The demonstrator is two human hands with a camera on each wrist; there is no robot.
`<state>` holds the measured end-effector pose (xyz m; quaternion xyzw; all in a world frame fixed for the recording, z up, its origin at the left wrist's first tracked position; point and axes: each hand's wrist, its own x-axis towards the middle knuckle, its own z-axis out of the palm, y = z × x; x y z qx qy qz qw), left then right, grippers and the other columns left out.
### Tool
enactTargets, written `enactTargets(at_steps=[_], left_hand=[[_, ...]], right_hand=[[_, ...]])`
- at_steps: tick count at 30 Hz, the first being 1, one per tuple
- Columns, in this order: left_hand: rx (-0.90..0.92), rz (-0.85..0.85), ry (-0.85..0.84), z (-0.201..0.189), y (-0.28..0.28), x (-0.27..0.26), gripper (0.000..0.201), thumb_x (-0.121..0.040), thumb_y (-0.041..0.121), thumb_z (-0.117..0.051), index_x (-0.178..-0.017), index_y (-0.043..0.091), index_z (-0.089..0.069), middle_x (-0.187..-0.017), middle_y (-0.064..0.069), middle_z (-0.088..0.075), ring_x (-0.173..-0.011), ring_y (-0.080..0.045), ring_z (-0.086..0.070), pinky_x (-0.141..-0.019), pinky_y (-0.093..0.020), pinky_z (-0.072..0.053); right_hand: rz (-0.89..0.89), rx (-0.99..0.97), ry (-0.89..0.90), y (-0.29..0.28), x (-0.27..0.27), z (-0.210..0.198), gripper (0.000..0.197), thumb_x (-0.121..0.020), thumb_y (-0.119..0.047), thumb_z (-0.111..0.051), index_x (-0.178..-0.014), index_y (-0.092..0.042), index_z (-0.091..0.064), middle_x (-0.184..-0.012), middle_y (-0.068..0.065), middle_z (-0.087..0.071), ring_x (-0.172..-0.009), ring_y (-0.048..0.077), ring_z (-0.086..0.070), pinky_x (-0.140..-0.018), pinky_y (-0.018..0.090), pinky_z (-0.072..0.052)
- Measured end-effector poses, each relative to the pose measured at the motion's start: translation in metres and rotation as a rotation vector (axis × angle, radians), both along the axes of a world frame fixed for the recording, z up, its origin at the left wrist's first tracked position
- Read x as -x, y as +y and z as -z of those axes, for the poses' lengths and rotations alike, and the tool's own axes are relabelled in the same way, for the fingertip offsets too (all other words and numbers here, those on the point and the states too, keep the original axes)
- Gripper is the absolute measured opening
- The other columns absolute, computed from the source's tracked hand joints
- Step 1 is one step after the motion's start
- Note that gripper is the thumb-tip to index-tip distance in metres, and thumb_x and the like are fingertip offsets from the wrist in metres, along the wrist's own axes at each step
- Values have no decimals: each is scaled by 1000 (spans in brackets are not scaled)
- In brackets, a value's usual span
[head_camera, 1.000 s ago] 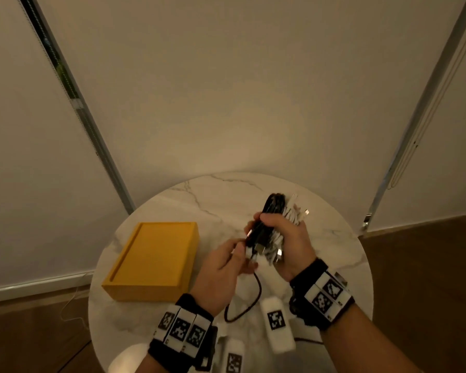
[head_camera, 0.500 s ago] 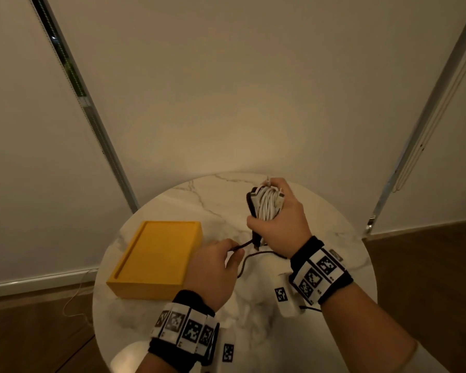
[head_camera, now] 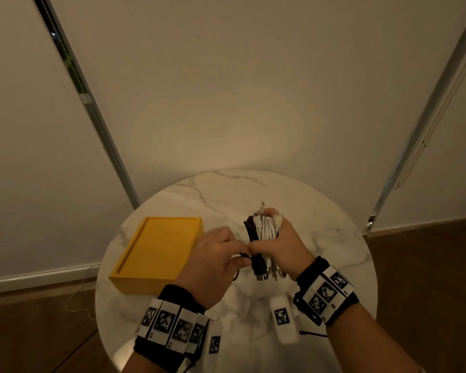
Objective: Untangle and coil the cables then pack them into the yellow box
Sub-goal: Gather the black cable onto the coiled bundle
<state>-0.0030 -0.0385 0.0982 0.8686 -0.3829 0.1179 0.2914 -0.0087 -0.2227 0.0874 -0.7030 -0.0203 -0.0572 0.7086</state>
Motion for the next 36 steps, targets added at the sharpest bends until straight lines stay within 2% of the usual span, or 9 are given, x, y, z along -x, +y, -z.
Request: enactTargets(at_steps=[4,7,10,13,16,21,27,33,36], left_hand=[[85,100,79,-4,-1,4,16,-87,38,-59,-97,29,-67,-88,15,-50,-84,-7,-48,-73,-25,-43],[235,81,227,-8,-5,9,16,-82,44,-57,-95,41,-48,-91,23,-47,-87,-9,-48,-75,-21,-42],[281,58,217,-6,-9,10,21,-82,45,-57,-98,40,-45,-98,22,-46,-92,-8,-47,-78,-15,-38],[272,63,202,-4,-9,10,20,-86,44,-57,-102,41,-45,-122,14,-45,-118,-3,-44,-91,-11,-34],[276,75,265,-4,-8,12,15,-90,48,-51,-103,45,-44,-147,14,-35,-141,-1,-29,-107,-24,-34],[357,144,417,-8,-11,14,11,-95,37,-53,-103,41,-48,-148,13,-44,-137,3,-39,-111,-35,-42],[408,181,476,-7,-10,14,12,-100,18,-52,-103,28,-49,-143,20,-48,-129,4,-48,-106,-30,-47],[429,206,522,-8,-5,12,7,-97,37,-49,-101,31,-50,-137,21,-55,-126,-4,-55,-95,-40,-55],[408,203,467,-6,-5,12,9,-100,20,-49,-105,26,-45,-139,16,-54,-129,-3,-52,-101,-33,-50]], right_hand=[[-102,-283,140,0,11,4,49,-61,1,-72,-107,0,-53,-82,18,-53,-71,31,-57,-62,38,-52],[-169,-345,204,5,19,5,57,-61,-7,-73,-111,12,-54,-83,23,-57,-67,34,-62,-61,40,-56],[-191,-449,231,10,26,7,45,-61,-11,-73,-100,8,-63,-79,23,-60,-64,35,-63,-65,43,-57],[-207,-524,253,14,31,8,29,-65,-12,-72,-92,-2,-69,-81,21,-60,-67,35,-62,-71,46,-55],[-239,-583,284,17,35,9,27,-62,-21,-75,-84,-5,-74,-79,20,-64,-70,34,-64,-72,43,-56],[-260,-652,281,21,41,9,32,-63,-31,-78,-87,-11,-80,-82,17,-69,-73,31,-68,-73,41,-57],[-314,-688,256,23,41,14,57,-45,-38,-97,-92,-10,-80,-85,17,-70,-72,30,-69,-71,42,-58],[-299,-682,277,24,38,20,73,-59,-46,-94,-116,-6,-72,-98,24,-68,-78,38,-66,-74,47,-56],[-297,-644,239,25,37,23,73,-60,-44,-96,-118,-11,-68,-98,24,-65,-78,38,-66,-72,48,-58]])
